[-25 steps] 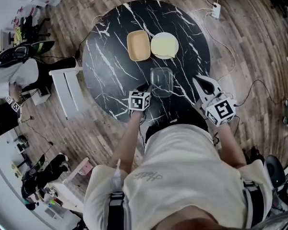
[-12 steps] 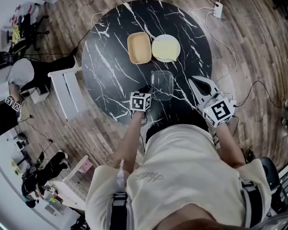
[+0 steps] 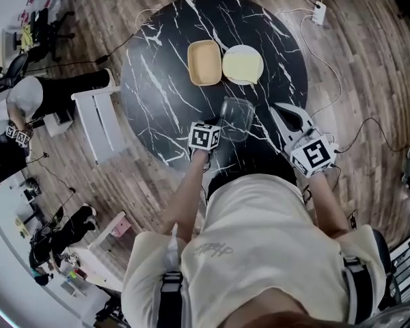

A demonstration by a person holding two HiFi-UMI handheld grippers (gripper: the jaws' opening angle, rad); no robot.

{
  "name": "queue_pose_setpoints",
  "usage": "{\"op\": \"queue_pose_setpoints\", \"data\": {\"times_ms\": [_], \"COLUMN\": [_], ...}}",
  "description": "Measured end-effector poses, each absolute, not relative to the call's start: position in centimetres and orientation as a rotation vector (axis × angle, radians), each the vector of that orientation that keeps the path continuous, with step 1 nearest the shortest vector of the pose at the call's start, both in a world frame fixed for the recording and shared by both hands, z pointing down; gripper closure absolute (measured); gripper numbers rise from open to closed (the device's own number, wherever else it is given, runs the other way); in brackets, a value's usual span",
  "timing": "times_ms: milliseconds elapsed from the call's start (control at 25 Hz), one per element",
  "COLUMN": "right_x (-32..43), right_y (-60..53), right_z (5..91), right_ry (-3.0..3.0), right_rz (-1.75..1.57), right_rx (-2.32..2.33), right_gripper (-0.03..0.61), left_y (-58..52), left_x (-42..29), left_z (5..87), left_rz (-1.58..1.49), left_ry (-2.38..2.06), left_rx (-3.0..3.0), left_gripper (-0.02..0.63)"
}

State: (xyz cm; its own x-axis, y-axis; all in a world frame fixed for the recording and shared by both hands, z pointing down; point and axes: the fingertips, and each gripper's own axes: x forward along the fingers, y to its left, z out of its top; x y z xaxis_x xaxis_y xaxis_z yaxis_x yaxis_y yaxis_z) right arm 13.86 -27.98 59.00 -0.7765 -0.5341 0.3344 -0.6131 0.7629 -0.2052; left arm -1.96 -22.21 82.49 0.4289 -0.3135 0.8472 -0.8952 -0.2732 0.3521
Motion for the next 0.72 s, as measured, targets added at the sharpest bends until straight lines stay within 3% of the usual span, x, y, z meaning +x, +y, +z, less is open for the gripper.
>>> {"op": "queue_pose_setpoints", "data": {"times_ms": [360, 720], "right_x": [14.5, 14.2], "right_y": [-27.0, -25.4], "right_z": [58.0, 56.9], "right_ry": [-2.721, -2.739], "right_rz": [0.394, 0.326], "right_rx": [0.919, 0.927], "right_gripper": [0.571, 0.571], "left_y": [-22.2, -22.6], "left_x": [-1.0, -2.9], "left_z": [80.1, 71.7], "left_rz": [0.791, 0.558], "left_ry": [-1.069, -1.243], "left_rx": [1.873, 1.994], "left_gripper": [0.594, 0.595]}}
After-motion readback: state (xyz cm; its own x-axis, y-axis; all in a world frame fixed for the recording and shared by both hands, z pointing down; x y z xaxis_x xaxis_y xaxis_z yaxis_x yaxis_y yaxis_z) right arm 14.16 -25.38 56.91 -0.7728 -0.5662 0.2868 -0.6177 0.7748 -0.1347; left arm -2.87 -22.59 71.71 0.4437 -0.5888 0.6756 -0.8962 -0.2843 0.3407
